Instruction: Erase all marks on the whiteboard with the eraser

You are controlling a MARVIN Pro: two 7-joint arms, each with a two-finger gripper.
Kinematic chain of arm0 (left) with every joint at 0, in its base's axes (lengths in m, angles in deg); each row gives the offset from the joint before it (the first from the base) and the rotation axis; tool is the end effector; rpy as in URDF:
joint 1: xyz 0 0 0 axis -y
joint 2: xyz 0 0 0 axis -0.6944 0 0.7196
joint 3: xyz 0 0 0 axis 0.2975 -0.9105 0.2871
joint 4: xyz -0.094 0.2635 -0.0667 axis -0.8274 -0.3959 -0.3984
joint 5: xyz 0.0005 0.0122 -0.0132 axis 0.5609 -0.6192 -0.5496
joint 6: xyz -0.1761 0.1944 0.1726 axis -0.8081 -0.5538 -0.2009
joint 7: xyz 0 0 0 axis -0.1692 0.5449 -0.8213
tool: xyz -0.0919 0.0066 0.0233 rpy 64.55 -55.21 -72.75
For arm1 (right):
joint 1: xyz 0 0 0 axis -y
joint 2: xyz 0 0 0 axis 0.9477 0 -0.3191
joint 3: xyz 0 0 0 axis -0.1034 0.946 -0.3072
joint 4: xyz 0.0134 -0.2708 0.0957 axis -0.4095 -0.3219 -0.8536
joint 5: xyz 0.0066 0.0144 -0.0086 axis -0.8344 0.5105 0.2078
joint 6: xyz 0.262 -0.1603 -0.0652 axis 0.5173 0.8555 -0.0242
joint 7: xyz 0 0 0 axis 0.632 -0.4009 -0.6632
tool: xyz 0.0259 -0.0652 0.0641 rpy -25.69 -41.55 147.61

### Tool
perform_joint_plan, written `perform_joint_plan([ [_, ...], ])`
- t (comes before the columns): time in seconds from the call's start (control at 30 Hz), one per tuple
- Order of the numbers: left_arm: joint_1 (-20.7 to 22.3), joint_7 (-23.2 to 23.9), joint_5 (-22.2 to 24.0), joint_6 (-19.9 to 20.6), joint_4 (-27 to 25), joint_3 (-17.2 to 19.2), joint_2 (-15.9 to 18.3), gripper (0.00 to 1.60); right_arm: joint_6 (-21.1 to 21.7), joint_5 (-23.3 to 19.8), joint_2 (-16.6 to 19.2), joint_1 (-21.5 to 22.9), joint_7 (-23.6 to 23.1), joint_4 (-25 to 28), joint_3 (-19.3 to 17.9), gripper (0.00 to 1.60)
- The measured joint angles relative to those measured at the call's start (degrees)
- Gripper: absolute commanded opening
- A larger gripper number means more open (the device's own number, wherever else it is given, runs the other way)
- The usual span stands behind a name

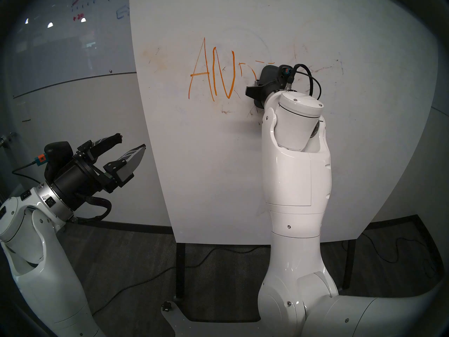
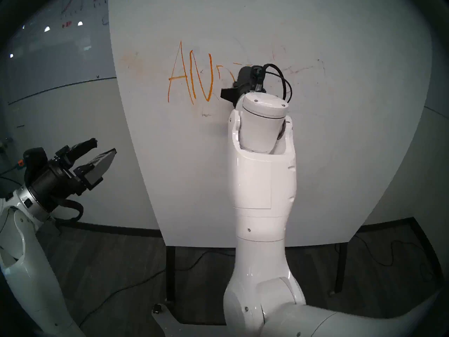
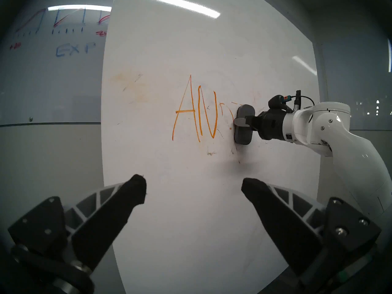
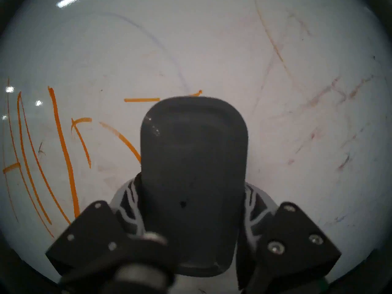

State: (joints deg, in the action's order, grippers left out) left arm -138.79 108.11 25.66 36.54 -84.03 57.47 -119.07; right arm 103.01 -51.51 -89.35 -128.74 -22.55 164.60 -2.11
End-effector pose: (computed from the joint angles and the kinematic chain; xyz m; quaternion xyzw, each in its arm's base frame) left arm 0.2536 0.1019 -0.0722 0.6185 -0.1746 0.7411 0.1943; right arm 0.4782 0.0947 0.0126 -0.6717 0.0358 -0.7388 0.0415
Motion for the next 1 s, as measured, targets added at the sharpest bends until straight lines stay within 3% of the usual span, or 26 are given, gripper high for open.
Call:
perform_joint_plan([
  [0.5,0.0,-0.03,0.03,0.0,0.0,-0.02,0.0,1.6,2.02,-0.99,3.96,-3.23,-5.59,1.58,-0.43,0.0],
  [1.0,0.0,-0.06,0.03,0.0,0.0,-0.03,0.0,1.6,2.44,0.19,6.48,-4.38,-8.23,2.41,0.02,0.0],
])
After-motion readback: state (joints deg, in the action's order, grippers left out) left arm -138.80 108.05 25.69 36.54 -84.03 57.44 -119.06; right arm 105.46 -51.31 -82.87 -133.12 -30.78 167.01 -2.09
